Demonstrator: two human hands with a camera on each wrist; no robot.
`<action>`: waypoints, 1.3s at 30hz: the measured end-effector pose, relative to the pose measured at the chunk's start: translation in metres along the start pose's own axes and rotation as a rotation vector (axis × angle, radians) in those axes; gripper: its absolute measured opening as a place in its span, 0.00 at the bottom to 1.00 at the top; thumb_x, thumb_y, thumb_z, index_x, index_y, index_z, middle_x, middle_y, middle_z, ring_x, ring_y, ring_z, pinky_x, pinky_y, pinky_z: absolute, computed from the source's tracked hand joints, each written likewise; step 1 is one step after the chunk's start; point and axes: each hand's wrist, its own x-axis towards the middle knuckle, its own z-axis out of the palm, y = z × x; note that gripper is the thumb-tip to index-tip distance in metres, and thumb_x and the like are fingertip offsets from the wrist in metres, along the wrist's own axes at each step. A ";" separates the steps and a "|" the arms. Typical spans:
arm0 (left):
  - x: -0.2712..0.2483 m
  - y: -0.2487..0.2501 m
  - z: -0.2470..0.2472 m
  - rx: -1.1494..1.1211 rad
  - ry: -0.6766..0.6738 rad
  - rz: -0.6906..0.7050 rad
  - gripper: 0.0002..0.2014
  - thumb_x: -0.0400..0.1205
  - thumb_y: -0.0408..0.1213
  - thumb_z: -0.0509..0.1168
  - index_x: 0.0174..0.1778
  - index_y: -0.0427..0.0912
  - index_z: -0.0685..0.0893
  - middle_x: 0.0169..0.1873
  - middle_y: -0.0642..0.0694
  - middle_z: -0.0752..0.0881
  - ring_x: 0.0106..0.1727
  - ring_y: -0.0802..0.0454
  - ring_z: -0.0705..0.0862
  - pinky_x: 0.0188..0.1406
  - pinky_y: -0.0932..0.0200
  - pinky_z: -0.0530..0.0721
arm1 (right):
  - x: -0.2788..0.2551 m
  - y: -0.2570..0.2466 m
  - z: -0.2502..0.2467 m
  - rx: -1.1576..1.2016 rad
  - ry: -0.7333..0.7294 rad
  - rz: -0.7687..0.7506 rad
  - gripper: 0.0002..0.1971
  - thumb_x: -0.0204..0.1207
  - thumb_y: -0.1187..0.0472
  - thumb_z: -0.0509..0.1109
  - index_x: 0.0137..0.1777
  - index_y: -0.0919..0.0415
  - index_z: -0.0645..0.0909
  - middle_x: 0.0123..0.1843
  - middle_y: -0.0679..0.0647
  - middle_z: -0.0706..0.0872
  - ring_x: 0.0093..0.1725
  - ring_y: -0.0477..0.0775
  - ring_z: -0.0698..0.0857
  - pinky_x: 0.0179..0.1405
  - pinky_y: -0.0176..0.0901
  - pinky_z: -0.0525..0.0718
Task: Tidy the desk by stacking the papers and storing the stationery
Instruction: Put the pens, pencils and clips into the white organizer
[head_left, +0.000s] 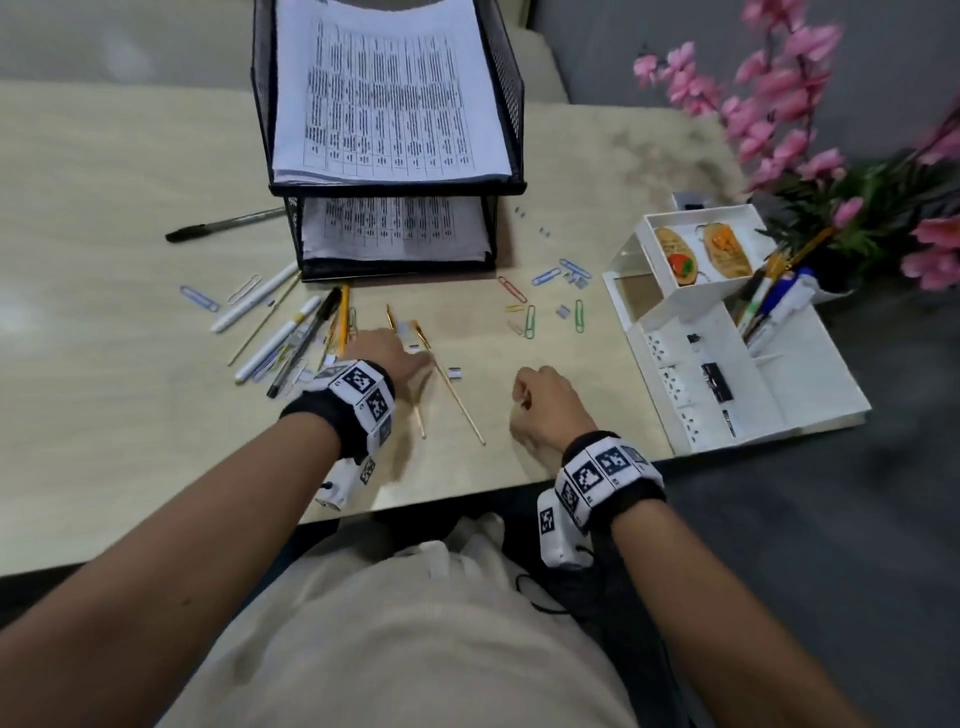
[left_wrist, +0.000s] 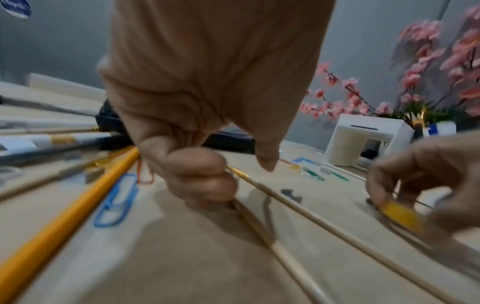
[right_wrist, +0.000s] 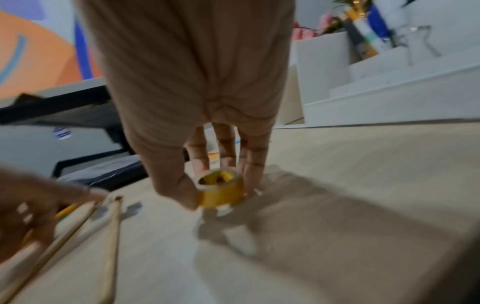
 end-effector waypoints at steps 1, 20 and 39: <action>0.000 0.003 0.006 -0.004 -0.009 -0.016 0.33 0.77 0.59 0.63 0.55 0.27 0.83 0.49 0.33 0.85 0.49 0.37 0.86 0.47 0.53 0.83 | 0.002 0.002 -0.006 0.051 0.069 0.023 0.13 0.65 0.70 0.68 0.51 0.66 0.77 0.50 0.60 0.75 0.56 0.65 0.77 0.47 0.45 0.74; -0.004 -0.002 0.024 -0.287 0.115 -0.035 0.19 0.83 0.39 0.61 0.27 0.38 0.70 0.30 0.41 0.77 0.45 0.39 0.80 0.40 0.55 0.71 | 0.032 0.092 -0.070 -0.047 0.592 0.246 0.16 0.73 0.76 0.61 0.61 0.74 0.79 0.60 0.76 0.78 0.62 0.73 0.75 0.65 0.60 0.71; -0.016 -0.045 -0.047 -1.064 0.326 0.094 0.15 0.83 0.35 0.57 0.30 0.44 0.79 0.18 0.50 0.77 0.12 0.64 0.70 0.13 0.71 0.65 | 0.016 -0.104 0.033 -0.075 -0.056 0.042 0.15 0.75 0.59 0.66 0.57 0.69 0.77 0.62 0.66 0.80 0.61 0.68 0.80 0.54 0.50 0.80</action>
